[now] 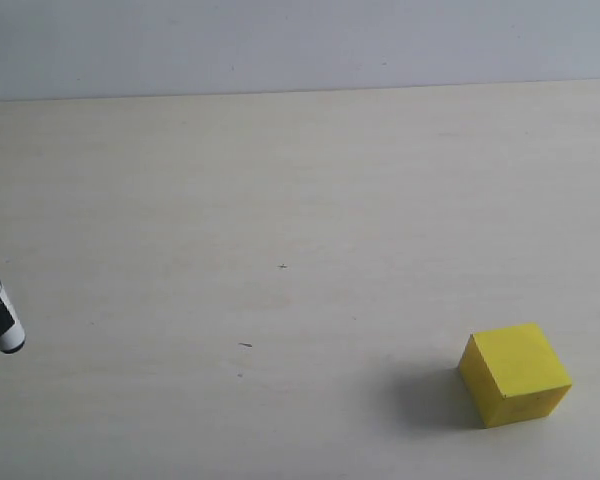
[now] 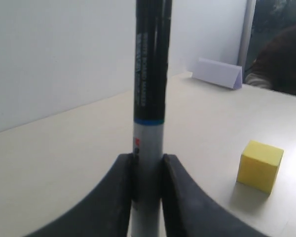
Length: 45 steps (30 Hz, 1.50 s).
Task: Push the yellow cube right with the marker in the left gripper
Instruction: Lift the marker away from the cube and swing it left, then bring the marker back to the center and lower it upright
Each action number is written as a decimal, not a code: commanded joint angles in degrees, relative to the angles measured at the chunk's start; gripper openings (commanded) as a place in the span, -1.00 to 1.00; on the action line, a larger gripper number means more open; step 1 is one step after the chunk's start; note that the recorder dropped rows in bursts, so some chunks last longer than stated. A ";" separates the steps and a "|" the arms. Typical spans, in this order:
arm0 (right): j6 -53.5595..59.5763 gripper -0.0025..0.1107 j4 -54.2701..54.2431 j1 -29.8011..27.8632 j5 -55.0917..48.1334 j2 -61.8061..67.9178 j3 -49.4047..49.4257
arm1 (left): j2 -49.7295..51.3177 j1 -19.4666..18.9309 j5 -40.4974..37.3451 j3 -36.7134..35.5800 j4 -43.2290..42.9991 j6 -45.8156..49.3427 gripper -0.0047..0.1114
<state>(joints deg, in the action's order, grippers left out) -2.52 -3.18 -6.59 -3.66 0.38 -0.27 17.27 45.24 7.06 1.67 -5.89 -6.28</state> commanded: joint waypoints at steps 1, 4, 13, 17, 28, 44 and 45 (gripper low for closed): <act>0.37 -0.96 0.08 -0.38 0.28 -0.38 0.27 | -0.25 -0.14 9.58 -0.07 0.49 -1.85 -0.92; 0.37 -0.96 0.08 -0.38 0.28 -0.38 0.27 | -0.02 -0.14 15.55 0.33 1.46 -8.49 -0.92; 0.37 -0.96 0.33 -0.38 0.28 -0.38 0.27 | 24.85 -0.14 -17.25 26.78 9.25 -12.39 -0.92; 0.37 -0.96 0.33 -0.38 0.28 -0.38 0.27 | 43.38 -0.14 -26.73 39.97 9.25 -16.54 -0.92; 0.37 -0.96 0.33 -0.38 0.28 -0.38 0.27 | 74.68 -0.14 -38.55 59.28 9.54 -28.84 -0.92; 0.37 -0.96 0.33 -0.38 0.28 -0.38 0.27 | 94.86 -0.70 -46.91 70.71 14.87 -33.31 -0.92; 0.37 -0.96 0.33 -0.38 0.28 -0.38 0.27 | 95.55 -0.70 -47.02 71.29 14.87 -33.31 -0.92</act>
<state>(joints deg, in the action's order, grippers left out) -2.52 -3.18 -6.59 -3.66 0.38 -0.27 111.09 44.64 -39.60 71.10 8.22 -39.23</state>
